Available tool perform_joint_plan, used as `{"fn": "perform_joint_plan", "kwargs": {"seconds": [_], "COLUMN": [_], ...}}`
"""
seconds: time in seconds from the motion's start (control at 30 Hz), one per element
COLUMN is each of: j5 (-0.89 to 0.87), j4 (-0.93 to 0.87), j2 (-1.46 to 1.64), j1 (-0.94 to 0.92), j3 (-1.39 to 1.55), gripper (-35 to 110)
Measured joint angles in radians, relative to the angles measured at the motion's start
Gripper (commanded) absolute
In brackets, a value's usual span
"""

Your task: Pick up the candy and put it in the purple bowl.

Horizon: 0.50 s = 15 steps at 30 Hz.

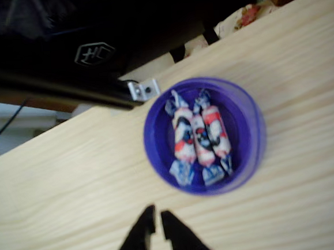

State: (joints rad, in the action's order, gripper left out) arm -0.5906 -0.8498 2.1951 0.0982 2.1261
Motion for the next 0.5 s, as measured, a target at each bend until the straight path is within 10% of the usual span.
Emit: {"fn": "perform_joint_plan", "kwargs": {"seconds": [0.5], "j5": [0.298], "j4": [-0.025], "j2": [0.701], "j1": [-0.011], "j3": [0.477], "gripper": [-1]}}
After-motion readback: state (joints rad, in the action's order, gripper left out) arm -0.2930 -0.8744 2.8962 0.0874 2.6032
